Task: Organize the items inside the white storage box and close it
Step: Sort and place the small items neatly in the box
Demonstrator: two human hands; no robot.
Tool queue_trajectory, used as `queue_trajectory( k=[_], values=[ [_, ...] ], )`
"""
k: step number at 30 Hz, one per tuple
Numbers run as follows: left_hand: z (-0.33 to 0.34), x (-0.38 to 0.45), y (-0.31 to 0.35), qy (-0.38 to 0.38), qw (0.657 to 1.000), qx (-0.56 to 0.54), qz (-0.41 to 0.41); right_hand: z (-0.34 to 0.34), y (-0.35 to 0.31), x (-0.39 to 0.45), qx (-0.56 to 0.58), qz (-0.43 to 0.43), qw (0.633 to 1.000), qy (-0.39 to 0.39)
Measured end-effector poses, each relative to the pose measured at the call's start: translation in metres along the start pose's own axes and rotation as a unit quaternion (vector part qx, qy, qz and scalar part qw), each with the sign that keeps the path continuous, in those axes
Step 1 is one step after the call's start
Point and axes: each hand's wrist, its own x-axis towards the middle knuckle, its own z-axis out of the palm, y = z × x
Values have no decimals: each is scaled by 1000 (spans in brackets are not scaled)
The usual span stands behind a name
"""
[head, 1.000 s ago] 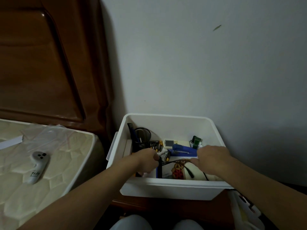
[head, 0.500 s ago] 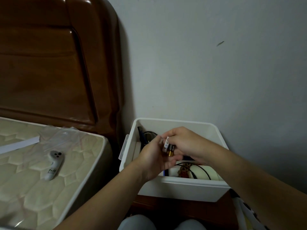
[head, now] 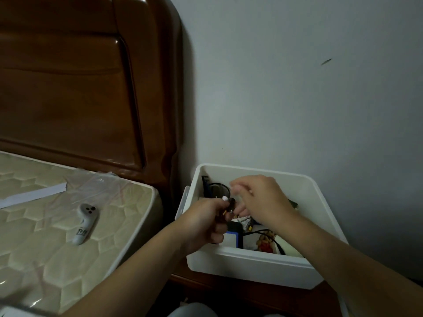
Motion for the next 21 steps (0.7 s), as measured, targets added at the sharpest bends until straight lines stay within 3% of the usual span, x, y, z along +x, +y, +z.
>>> queue_trajectory(
  k=[3,5,7,10,13,16,19,21],
  values=[
    [-7,5,3,138,974,109,141,1,24,17,27,32,994,105],
    [-21,10,6,265,896,231,273,5,45,26,-28,76,989,121],
    [-35,16,6,353,819,296,341,15,67,32,-105,115,983,98],
    [-50,34,-2,410,776,345,333,41,93,40,-154,154,976,15],
    [-62,51,-10,434,747,423,274,65,106,57,-210,147,965,-59],
    [-63,59,-12,458,678,544,187,81,111,83,-268,143,949,-91],
    [-56,61,-11,440,686,541,207,90,115,100,-324,153,929,-96],
    [-52,62,-11,437,670,561,214,92,119,104,-348,146,921,-100]
  ],
)
